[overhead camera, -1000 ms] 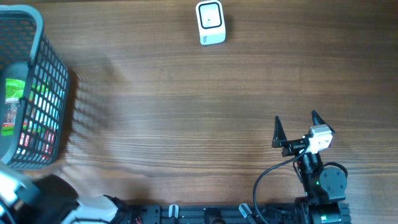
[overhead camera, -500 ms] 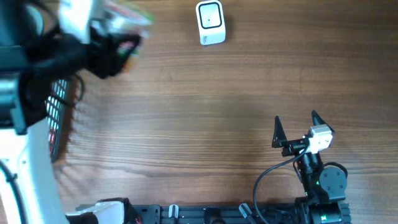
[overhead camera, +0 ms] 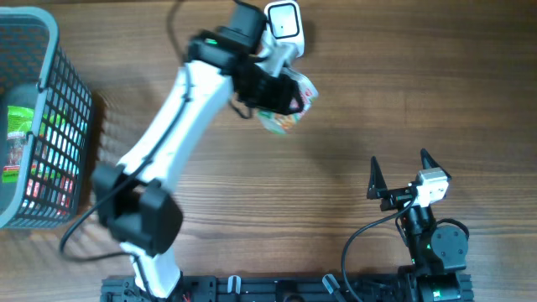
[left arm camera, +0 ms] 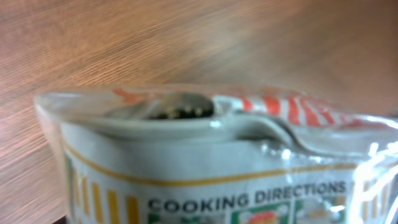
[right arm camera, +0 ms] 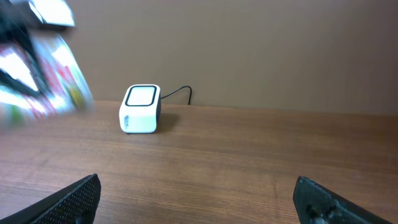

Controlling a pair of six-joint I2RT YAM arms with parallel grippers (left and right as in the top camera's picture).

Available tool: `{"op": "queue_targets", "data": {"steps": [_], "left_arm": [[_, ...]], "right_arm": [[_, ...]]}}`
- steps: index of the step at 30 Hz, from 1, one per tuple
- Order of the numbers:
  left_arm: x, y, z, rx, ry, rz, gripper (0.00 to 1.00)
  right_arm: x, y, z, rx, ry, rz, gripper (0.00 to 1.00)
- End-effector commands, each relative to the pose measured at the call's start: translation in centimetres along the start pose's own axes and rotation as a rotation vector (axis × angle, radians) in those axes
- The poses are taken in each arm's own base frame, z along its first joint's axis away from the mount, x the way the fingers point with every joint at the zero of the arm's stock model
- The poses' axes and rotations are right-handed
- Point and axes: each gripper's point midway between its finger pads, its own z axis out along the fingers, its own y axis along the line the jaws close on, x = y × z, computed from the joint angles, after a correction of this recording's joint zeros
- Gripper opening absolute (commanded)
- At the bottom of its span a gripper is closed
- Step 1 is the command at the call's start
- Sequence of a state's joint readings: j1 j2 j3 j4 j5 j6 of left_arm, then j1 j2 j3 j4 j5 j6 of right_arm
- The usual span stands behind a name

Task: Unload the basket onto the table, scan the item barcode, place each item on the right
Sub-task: 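Lift the noodle cup out with the left gripper and place it mid-table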

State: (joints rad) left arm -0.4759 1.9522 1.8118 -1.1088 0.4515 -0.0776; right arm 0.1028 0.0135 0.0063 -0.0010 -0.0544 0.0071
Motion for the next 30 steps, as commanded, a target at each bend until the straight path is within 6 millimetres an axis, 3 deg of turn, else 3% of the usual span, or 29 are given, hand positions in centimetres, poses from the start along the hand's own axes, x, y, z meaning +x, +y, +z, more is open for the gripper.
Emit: {"op": "queue_targets", "data": {"steps": [1,4,6,7,11,14,16,17,19,20,21,23,24,25,27,30], "left_arm": [[1.4,1.8,6.5,-0.197,0.033,-0.229,0.6],[2.1,2.0,12.1,-0.323,-0.018,-0.245,0.61],[2.5,1.4,13.7,-0.361,-0.028,-0.22,0.65],[2.6,0.6,14.3,-0.354,-0.031,-0.198,1.0],[2.9,-0.3,14.3,-0.347,-0.027,-0.177,1.0],[0.8,-1.2,11.0,-0.326,-0.082,-0.133,1.0],[-1.7,-2.7,7.1,-0.291,-0.169,-0.105,1.0],[-3.0,-3.5,4.2,-0.271,-0.226,-0.093,1.0],[-5.3,-3.1,-2.0,-0.295,-0.352,-0.09,1.0],[-6.1,-2.1,-5.0,-0.33,-0.412,-0.11,1.0],[-7.0,2.2,-14.2,-0.439,-0.574,-0.195,1.0],[-6.4,6.1,-20.2,-0.501,-0.675,-0.295,1.0],[-5.4,8.9,-24.0,-0.538,-0.736,-0.37,1.0],[-3.1,13.5,-29.2,-0.61,-0.815,-0.494,1.0],[1.4,20.0,-35.0,-0.724,-0.885,-0.684,1.0],[10.4,28.3,-40.0,-0.876,-0.874,-0.988,1.0]], "right_arm": [[-0.1,-0.3,0.0,0.013,-0.008,0.012,1.0],[-0.1,-0.3,0.0,0.013,-0.008,0.012,1.0],[-0.1,-0.3,0.0,0.013,-0.008,0.012,1.0],[-0.1,-0.3,0.0,0.013,-0.008,0.012,1.0],[-0.1,-0.3,0.0,0.013,-0.008,0.012,1.0],[-0.1,-0.3,0.0,0.013,-0.008,0.012,1.0],[-0.1,-0.3,0.0,0.013,-0.008,0.012,1.0],[-0.1,-0.3,0.0,0.013,-0.008,0.012,1.0],[-0.1,-0.3,0.0,0.013,-0.008,0.012,1.0],[-0.1,-0.3,0.0,0.013,-0.008,0.011,1.0],[-0.1,-0.3,0.0,0.013,-0.008,0.012,1.0],[-0.1,-0.3,0.0,0.013,-0.007,0.011,1.0],[-0.1,-0.3,0.0,0.013,-0.008,0.012,1.0],[-0.1,-0.3,0.0,0.013,-0.008,0.011,1.0],[-0.1,-0.3,0.0,0.013,-0.008,0.011,0.99],[-0.1,-0.3,0.0,0.013,-0.008,0.012,1.0]]}}
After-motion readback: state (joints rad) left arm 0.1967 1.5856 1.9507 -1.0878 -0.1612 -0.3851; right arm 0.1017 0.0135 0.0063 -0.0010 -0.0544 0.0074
